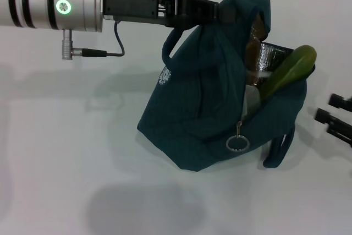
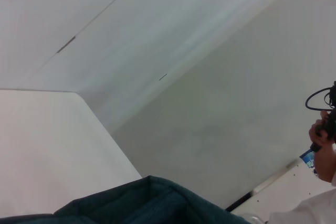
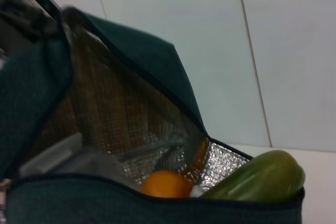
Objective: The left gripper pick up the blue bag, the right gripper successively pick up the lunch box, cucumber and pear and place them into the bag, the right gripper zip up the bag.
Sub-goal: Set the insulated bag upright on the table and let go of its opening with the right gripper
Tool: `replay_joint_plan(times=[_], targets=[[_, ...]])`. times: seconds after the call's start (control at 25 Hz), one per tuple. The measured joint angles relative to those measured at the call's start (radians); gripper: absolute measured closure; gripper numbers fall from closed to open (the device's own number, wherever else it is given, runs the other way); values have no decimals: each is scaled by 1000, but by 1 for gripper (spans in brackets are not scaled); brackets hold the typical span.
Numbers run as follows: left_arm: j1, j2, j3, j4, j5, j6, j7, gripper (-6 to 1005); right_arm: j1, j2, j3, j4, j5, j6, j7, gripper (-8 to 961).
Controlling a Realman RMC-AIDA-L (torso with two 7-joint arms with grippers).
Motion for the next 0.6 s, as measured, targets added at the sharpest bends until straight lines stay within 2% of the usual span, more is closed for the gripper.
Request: replay_joint_plan(times=[0.36, 0.6], targets=[[0, 3, 0, 0, -1, 0, -10, 946, 145, 12, -31, 109, -1, 167, 9, 457], [0, 6, 0, 0, -2, 1, -11, 946, 201, 16, -47, 152, -1, 200, 11, 464]])
